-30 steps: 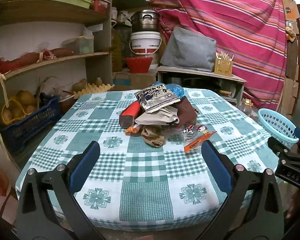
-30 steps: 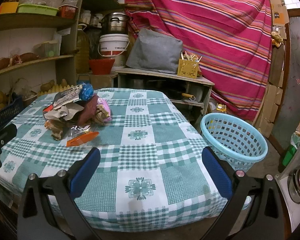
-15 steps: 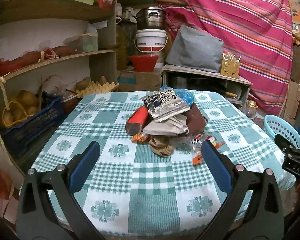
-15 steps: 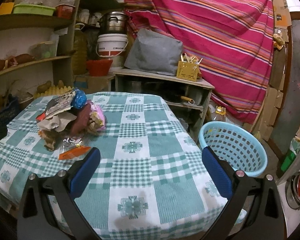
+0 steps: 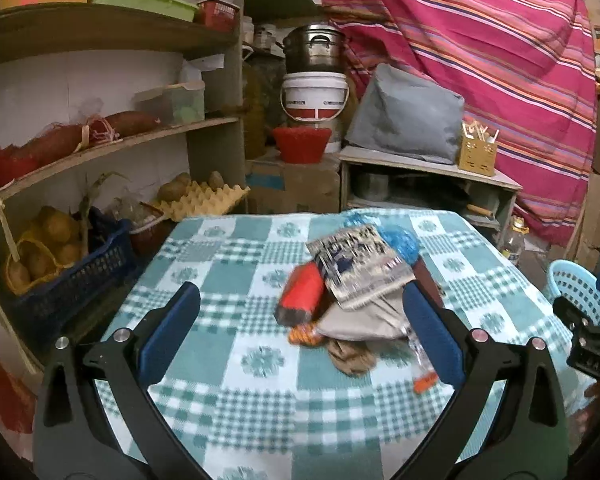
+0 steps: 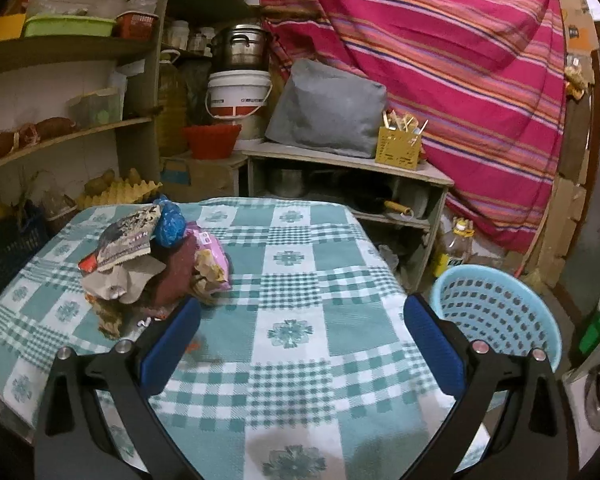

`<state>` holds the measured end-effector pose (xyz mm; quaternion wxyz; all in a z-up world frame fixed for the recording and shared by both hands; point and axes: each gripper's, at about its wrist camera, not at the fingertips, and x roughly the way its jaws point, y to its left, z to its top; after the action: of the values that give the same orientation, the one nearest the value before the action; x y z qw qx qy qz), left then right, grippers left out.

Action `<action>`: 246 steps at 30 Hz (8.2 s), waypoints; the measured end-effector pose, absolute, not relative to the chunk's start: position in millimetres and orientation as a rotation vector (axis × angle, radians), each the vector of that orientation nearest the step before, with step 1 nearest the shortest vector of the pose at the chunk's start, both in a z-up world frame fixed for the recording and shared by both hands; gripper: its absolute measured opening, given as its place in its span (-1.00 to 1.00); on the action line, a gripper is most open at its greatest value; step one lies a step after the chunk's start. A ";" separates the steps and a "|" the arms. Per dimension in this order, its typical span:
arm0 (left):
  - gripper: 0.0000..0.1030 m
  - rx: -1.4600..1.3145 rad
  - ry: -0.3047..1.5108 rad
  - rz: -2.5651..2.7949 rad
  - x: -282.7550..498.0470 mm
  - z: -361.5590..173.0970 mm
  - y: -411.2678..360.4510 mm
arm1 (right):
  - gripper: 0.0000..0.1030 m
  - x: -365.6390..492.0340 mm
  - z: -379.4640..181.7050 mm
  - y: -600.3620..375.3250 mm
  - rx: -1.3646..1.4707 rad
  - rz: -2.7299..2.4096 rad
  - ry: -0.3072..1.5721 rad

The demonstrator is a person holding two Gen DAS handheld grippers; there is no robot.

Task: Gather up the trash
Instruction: 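Move the right tool toward the orange-and-white snack wrapper and grasp it, then grasp the dark printed snack bag with the left tool while the right tool holds its wrapper, then carry both wrappers over the blue basket and open both tools to drop them, then grasp the red packet with the left tool while the right tool grasps the brown sponge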

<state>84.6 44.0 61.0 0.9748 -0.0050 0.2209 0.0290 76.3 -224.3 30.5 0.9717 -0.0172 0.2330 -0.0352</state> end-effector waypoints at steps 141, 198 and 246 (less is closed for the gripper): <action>-0.94 -0.004 0.614 -0.169 179.7 71.0 -74.3 | -0.13 115.0 55.8 -350.6 0.058 0.034 0.553; 0.77 0.075 0.543 -0.346 188.1 68.4 -254.4 | 0.15 125.7 -4.6 -551.4 0.162 -0.281 0.702; 0.89 -0.075 0.680 0.039 214.8 8.2 82.0 | 0.91 150.4 8.8 -284.5 -0.053 -0.090 0.637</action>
<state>214.8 82.0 8.2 0.9419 -0.0366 0.3333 0.0192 150.4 -284.5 8.8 0.9483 -0.0261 0.3132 -0.0445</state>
